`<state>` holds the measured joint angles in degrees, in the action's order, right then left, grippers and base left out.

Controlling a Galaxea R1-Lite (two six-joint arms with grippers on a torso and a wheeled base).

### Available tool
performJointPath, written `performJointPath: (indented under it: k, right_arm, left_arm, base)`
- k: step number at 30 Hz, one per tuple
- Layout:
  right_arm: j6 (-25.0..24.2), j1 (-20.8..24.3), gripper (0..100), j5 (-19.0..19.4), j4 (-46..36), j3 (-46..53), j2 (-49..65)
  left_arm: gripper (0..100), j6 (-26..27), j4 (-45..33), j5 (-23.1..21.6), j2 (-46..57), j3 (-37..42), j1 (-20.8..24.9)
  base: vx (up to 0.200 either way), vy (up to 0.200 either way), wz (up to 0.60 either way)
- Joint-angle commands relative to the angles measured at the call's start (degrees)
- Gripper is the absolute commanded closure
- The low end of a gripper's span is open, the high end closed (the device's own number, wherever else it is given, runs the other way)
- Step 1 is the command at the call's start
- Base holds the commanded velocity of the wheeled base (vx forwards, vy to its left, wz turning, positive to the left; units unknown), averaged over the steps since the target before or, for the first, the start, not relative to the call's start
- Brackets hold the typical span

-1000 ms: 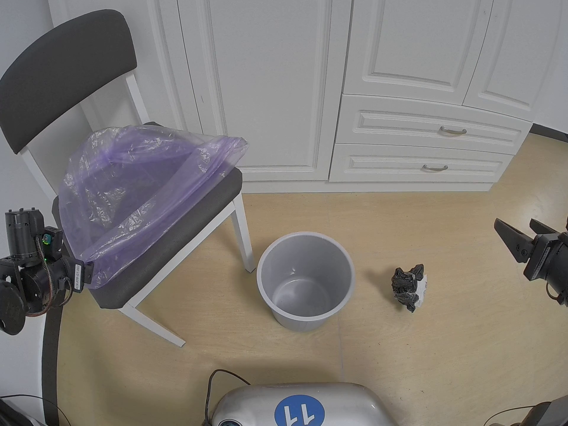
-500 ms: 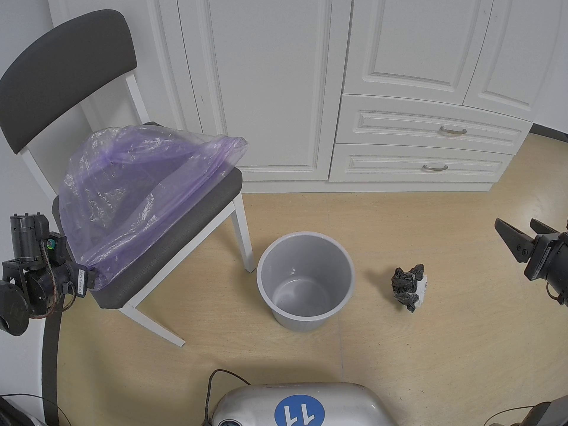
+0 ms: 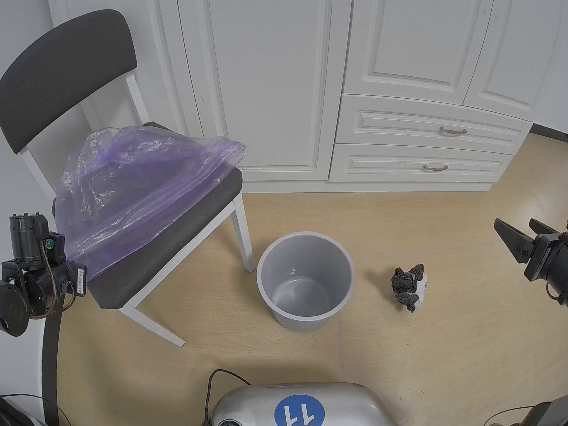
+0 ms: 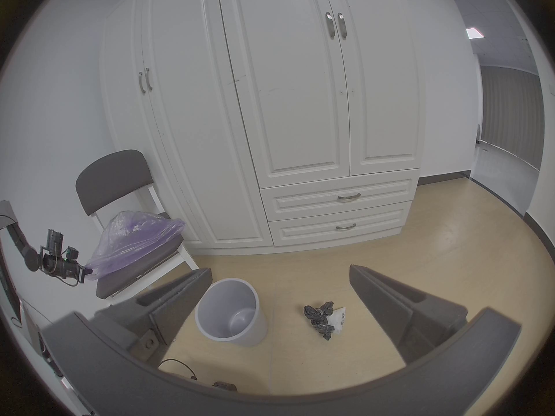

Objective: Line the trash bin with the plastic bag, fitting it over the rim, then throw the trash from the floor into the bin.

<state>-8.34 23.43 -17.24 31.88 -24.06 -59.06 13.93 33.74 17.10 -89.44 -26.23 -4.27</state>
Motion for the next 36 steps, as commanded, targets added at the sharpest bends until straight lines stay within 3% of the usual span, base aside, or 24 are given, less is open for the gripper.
performJointPath:
  k: [1, 6, 17, 20, 36]
  right_arm:
    - [-0.01, 0.04, 0, 0.01, -0.06, 0.07, 0.35]
    - [0.08, 0.04, 0, 0.01, 0.03, 0.60, 0.44]
    - [-0.01, 0.04, 0, 0.01, -0.06, 1.30, -0.53]
    - [0.16, 0.04, 0, 0.01, -0.33, 1.83, -0.53]
    - [0.43, -0.05, 0, -0.52, -0.24, 2.09, -1.23]
  left_arm:
    - [100, -1.80, 0.09, -0.14, 2.61, 0.66, 0.66]
    - [100, -2.60, 1.15, -2.07, 6.74, 2.33, 1.72]
    - [100, -2.60, 7.39, -12.88, 14.38, 6.63, 3.04]
    - [100, -3.04, 7.39, -17.37, 17.90, 7.07, 5.41]
    - [100, -6.90, 7.57, -17.89, 25.46, 3.82, 21.23]
  base:
    - [0.000, 0.000, 0.00]
    - [0.000, 0.000, 0.00]
    - [0.000, 0.000, 0.00]
    - [0.000, 0.000, 0.00]
    - [0.000, 0.000, 0.00]
